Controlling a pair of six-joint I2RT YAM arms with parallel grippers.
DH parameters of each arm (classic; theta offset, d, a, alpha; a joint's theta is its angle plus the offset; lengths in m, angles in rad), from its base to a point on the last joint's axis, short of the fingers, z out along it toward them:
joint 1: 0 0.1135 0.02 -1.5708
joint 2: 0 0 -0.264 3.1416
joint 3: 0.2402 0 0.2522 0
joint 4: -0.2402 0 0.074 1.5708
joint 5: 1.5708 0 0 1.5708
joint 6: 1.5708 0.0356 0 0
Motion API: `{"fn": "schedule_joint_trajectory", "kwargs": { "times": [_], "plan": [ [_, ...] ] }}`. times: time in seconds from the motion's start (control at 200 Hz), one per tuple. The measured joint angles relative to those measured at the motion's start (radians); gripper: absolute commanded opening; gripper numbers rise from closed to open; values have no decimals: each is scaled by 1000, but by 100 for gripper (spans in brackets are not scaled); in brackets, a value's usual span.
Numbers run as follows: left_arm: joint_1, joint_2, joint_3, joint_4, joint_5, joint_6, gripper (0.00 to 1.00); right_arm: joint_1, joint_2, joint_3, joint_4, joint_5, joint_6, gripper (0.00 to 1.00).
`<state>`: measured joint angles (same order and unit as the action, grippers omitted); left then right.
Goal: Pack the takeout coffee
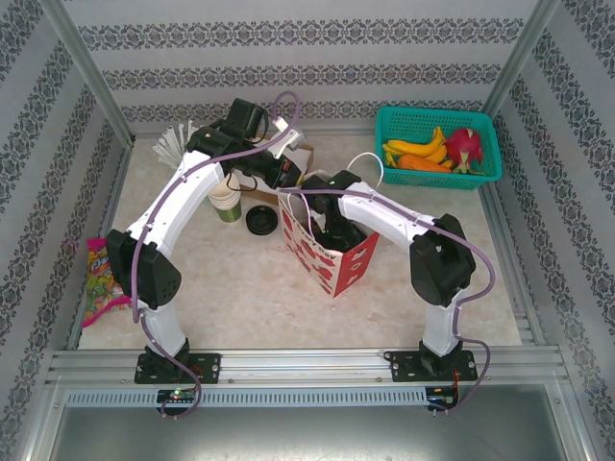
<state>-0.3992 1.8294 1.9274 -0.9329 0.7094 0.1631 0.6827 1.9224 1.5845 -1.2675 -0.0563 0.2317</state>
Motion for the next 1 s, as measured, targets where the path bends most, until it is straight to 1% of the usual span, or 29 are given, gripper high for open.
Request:
{"fn": "schedule_joint_trajectory", "kwargs": {
  "times": [0.39, 0.699, 1.004],
  "plan": [
    [0, 0, -6, 6, 18, -11, 0, 0, 21, -62, 31, -14, 0, 49],
    [0, -1, -17, 25, 21, -11, 0, -6, 25, -55, 31, -21, 0, 51],
    [0, -2, -19, 28, 20, -14, 0, -16, 27, -63, 43, -40, 1, 51]
  ]
}}
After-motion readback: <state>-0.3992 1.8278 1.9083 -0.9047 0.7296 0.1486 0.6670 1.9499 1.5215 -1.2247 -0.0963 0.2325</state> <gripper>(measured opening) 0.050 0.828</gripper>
